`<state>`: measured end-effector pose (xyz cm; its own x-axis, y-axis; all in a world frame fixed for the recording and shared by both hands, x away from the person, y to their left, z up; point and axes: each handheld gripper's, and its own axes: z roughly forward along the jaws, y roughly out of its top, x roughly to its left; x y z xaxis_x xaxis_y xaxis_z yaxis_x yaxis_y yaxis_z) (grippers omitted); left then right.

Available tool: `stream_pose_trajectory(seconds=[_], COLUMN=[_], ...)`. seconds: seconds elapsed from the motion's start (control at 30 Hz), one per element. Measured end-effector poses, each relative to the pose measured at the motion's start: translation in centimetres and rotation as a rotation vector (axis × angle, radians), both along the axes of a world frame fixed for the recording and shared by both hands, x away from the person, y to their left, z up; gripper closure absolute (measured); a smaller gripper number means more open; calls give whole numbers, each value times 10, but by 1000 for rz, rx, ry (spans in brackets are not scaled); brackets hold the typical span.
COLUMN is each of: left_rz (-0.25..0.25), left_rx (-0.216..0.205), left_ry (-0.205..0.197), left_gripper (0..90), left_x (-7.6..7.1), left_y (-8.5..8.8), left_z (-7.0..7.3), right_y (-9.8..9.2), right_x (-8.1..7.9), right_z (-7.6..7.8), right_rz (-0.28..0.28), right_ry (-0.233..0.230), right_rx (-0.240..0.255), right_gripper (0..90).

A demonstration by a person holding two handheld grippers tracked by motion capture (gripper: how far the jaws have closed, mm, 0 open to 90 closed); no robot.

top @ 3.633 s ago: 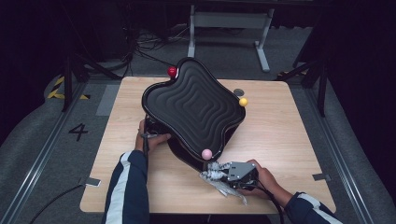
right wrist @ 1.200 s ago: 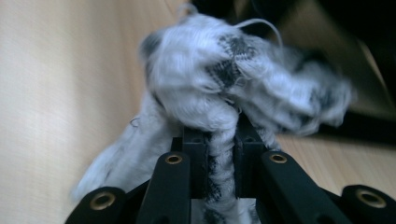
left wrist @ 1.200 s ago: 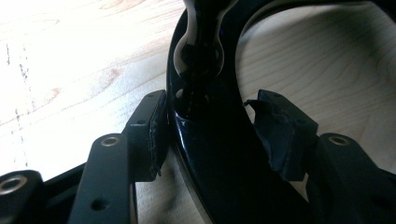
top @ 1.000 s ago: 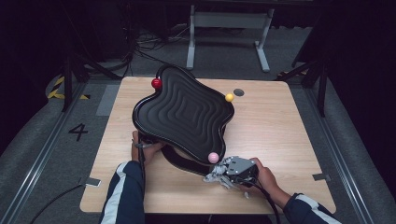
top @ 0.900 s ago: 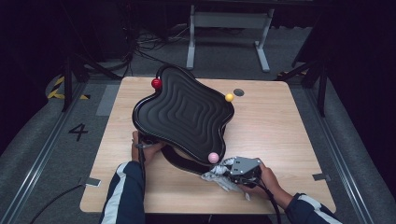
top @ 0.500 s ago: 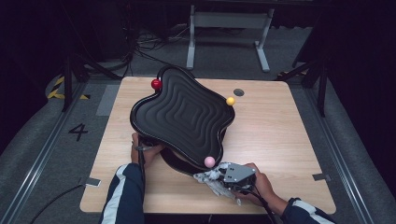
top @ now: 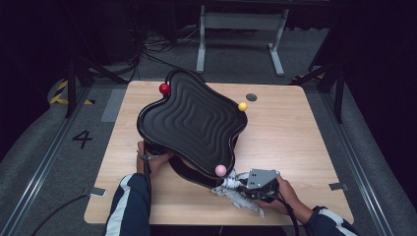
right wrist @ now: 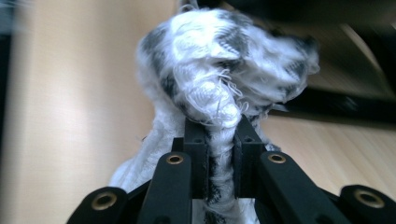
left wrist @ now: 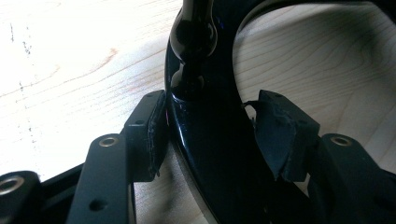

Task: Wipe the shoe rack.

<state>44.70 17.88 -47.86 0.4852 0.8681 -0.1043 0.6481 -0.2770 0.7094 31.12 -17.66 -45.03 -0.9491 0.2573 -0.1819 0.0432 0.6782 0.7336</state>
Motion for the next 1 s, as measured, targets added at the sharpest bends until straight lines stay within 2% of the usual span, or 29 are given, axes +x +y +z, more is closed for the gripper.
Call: stream_pose_trajectory(seconds=[0.13,0.23,0.3,0.37,0.47,0.57,0.6,0.67,0.7,0.77,0.8,0.83,0.9,0.97,1.0], left_rz=[2,1,1,1,-6,-18,-15,-20,-19,-42,-46,-57,-40,-23,-21], left_rx=[8,14,14,12,7,-14,-38,-32,-65,-84,-92,-74,-90,-133,-136], left_ry=[0,0,1,1,1,12,-1,-6,2,-7,-25,-31,-33,-64,-71], left_gripper=[447,446,446,446,437,408,402,395,391,377,401,430,398,377,374], left_x=[-1,-1,-1,-1,-1,-1,-1,-1,-2,-3,-4,-5,-6,-8,-7], left_y=[-1,0,0,0,0,1,1,3,3,5,7,9,12,19,22], left_z=[0,0,1,0,0,0,-1,-1,-1,0,0,2,4,8,10], right_y=[15,36,49,57,64,63,60,57,50,43,40,37,29,23,21], right_x=[-16,-23,-25,-25,-25,-21,-17,-14,-8,-1,2,6,13,20,23], right_z=[3,-3,-9,-14,-18,-23,-24,-25,-24,-24,-25,-25,-25,-25,-25], right_rz=[59,68,33,-3,-43,-99,-115,-127,-161,-185,-201,-220,-252,-272,-278], right_ry=[12,14,-12,-21,-74,-120,-111,-101,-93,-95,-101,-106,-103,-82,-84], right_rx=[37,33,4,7,-15,-48,-46,-43,-42,-45,-47,-55,-52,-43,-48], right_gripper=[796,793,794,795,802,805,805,805,805,804,804,804,802,799,799])
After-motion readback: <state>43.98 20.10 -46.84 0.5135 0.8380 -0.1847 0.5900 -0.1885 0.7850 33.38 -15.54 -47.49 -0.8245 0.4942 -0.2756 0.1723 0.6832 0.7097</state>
